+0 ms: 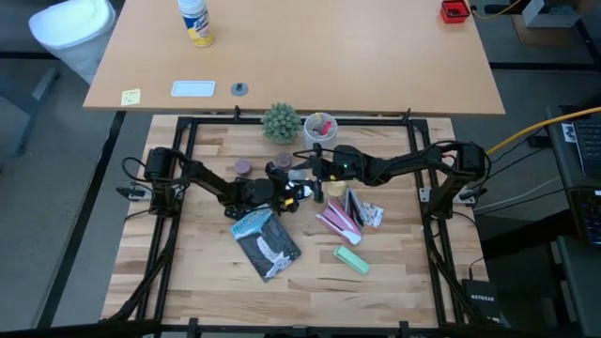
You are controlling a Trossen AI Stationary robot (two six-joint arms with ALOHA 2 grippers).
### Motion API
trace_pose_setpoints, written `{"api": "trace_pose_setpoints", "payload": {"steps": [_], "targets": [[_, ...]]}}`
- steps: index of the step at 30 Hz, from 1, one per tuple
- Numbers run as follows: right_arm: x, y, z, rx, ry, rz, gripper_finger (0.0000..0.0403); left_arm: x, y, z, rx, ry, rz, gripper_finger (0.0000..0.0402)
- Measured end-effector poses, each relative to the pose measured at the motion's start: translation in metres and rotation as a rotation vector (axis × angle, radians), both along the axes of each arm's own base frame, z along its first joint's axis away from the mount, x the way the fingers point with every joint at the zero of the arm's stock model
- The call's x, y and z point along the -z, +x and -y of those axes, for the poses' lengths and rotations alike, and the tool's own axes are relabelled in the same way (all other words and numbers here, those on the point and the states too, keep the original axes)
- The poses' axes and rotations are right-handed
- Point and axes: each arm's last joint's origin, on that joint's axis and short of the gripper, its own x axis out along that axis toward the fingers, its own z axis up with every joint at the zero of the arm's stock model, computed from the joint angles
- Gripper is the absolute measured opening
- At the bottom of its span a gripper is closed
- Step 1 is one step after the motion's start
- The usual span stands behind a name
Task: Screw lightbulb
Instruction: Insert the lightbulb into the lamp
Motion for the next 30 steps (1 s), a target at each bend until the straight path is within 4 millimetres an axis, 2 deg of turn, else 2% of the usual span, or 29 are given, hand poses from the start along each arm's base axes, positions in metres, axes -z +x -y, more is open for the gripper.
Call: {"api": "trace_pose_setpoints", "payload": {"steps": [5,12,21,30], "targets": [[0.000,0.000,0.000,0.000,0.000,-0.001,0.0184,-0.001,0.006,-0.001,-0.015,-0.014,-0.056,0.0205],[0.000,0.000,0.000,0.001,0.000,-0.002,0.0184,-0.014,0.015,0.001,-0.013,0.052,-0.073,0.0254],[0.000,0.000,0.000,-0.007,0.001,0.004,0.0184,-0.043,-0.003,0.025,0.047,0.071,-0.211,0.0258],[0.000,0.000,0.001,0.026,-0.008,0.001,0.0184,-0.069,-0.022,0.039,0.050,-0.005,-0.217,0.0258]]}}
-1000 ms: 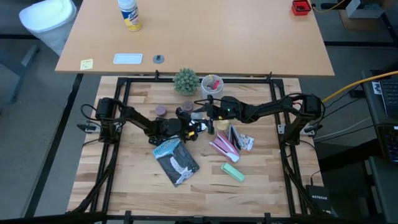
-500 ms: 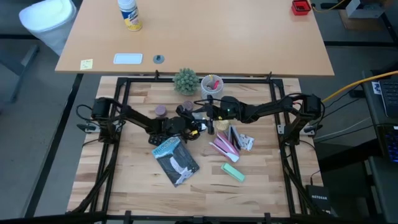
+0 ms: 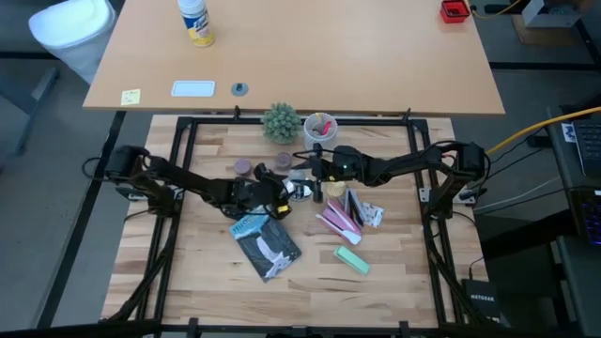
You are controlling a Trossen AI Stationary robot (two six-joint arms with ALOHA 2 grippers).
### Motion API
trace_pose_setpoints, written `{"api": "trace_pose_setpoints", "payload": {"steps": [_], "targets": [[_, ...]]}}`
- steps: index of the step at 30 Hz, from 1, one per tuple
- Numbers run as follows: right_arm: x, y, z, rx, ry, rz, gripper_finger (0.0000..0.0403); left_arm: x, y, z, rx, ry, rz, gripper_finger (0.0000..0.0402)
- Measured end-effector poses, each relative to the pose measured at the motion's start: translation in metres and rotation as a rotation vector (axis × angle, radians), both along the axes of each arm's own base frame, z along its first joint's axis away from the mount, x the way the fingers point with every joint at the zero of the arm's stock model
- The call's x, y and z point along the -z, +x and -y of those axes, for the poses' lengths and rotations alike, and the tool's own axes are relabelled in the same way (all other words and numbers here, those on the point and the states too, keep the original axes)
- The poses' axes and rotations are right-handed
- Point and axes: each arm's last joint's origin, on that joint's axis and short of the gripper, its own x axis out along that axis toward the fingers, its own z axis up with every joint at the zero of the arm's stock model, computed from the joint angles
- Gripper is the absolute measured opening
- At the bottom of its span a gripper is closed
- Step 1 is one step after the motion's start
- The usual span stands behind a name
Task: Screw lightbulb
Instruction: Insert the lightbulb into the lamp
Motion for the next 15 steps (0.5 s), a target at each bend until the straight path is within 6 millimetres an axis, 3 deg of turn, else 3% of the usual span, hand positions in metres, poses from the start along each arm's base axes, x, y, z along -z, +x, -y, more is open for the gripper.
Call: {"api": "trace_pose_setpoints", "payload": {"steps": [7,15], "targets": [[-0.0001,0.0000,0.0003,0.006,-0.002,0.000,0.0184,-0.0094,-0.0016,0.0063,0.015,-0.013,0.051,0.0247],[0.0000,0.0000,0.0003,0.007,-0.002,0.000,0.0184,-0.0100,-0.0014,0.0055,0.002,-0.011,0.060,0.0170]]}}
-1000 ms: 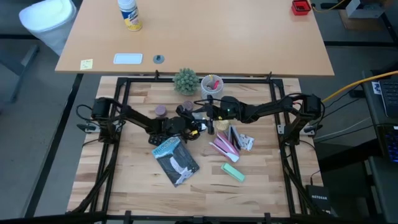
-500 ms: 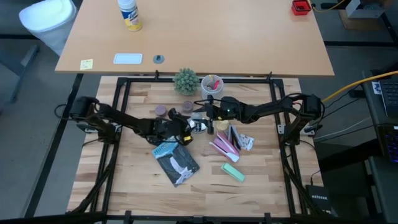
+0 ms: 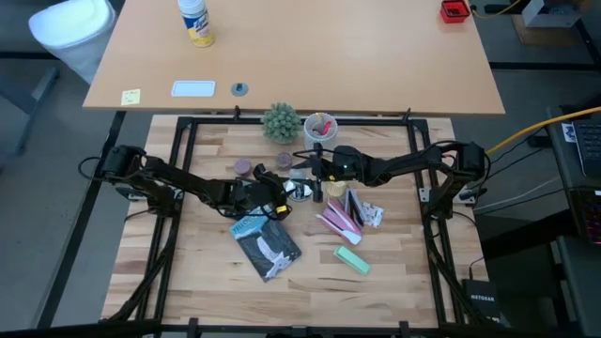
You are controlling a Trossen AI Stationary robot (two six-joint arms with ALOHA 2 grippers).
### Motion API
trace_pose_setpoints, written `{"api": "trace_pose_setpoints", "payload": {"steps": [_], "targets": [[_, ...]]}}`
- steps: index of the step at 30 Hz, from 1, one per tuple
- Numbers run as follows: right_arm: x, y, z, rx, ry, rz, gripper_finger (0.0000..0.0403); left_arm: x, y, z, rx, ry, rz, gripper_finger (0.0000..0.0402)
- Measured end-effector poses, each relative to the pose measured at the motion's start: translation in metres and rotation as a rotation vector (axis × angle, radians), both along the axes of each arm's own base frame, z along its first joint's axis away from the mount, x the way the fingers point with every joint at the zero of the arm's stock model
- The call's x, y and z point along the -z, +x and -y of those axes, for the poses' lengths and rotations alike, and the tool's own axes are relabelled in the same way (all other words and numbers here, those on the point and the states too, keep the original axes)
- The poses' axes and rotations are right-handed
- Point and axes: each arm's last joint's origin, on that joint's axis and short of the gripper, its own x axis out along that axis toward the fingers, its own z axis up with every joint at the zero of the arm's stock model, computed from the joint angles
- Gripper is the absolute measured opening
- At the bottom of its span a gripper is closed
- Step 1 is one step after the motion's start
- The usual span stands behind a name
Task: Screw lightbulb
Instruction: Insert the lightbulb into the lamp
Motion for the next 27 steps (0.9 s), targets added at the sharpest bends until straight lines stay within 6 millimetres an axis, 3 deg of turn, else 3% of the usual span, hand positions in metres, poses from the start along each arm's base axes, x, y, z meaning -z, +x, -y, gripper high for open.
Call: {"api": "trace_pose_setpoints", "payload": {"steps": [7,16,21,27], "targets": [[0.000,0.000,0.000,0.000,-0.001,0.003,0.0184,-0.001,0.001,0.000,0.004,-0.003,0.010,0.0086],[0.000,0.000,0.000,0.000,-0.001,0.005,0.0184,-0.005,0.003,0.004,0.029,0.038,0.036,0.0012],[0.000,0.000,0.000,0.000,-0.001,0.005,0.0184,-0.011,-0.002,0.011,-0.004,0.112,0.026,0.0003],[0.000,0.000,0.000,0.000,-0.001,0.006,0.0184,-0.033,-0.012,0.015,-0.070,0.205,0.061,0.0001]]}}
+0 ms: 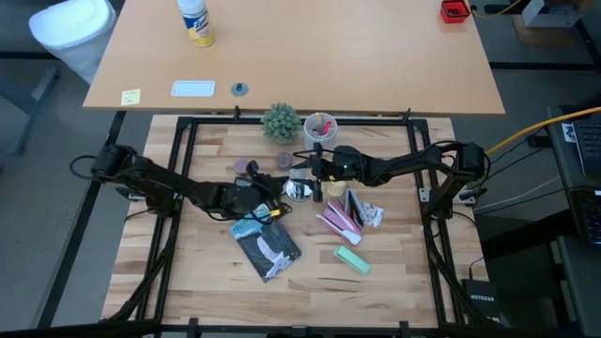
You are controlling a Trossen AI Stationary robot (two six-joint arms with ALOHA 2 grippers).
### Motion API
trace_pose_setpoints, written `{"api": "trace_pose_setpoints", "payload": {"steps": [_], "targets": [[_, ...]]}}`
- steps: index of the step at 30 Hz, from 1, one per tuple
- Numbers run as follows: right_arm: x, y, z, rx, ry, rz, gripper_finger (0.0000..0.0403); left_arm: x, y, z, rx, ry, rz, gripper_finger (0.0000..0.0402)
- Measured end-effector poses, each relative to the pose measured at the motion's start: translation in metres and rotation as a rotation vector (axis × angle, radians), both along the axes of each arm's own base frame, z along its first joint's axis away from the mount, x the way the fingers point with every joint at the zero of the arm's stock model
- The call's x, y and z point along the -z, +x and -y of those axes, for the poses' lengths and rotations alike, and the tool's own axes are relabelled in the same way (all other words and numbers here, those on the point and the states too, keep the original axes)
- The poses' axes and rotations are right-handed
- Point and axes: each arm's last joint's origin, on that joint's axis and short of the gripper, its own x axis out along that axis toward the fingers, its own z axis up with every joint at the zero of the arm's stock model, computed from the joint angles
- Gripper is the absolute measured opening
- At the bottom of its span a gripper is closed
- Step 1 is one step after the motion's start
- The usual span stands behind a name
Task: Screw lightbulb
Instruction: Insert the lightbulb into the lamp
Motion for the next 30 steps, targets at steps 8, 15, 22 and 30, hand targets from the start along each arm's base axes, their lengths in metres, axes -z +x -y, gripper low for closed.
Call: {"api": "trace_pose_setpoints", "payload": {"steps": [8,15,22,30], "targets": [[0.000,0.000,0.000,0.000,0.000,0.001,0.0184,0.005,0.005,-0.024,0.007,-0.064,0.002,0.0000],[0.000,0.000,0.000,-0.001,-0.001,0.001,0.0184,0.011,0.009,-0.037,0.005,-0.088,-0.014,0.0000],[-0.001,0.000,0.000,-0.002,-0.001,0.003,0.0184,0.011,0.011,-0.035,0.095,-0.136,0.004,0.0000],[-0.001,0.000,0.000,-0.001,-0.001,0.005,0.0184,0.011,0.012,-0.044,0.094,-0.161,0.011,0.0000]]}}
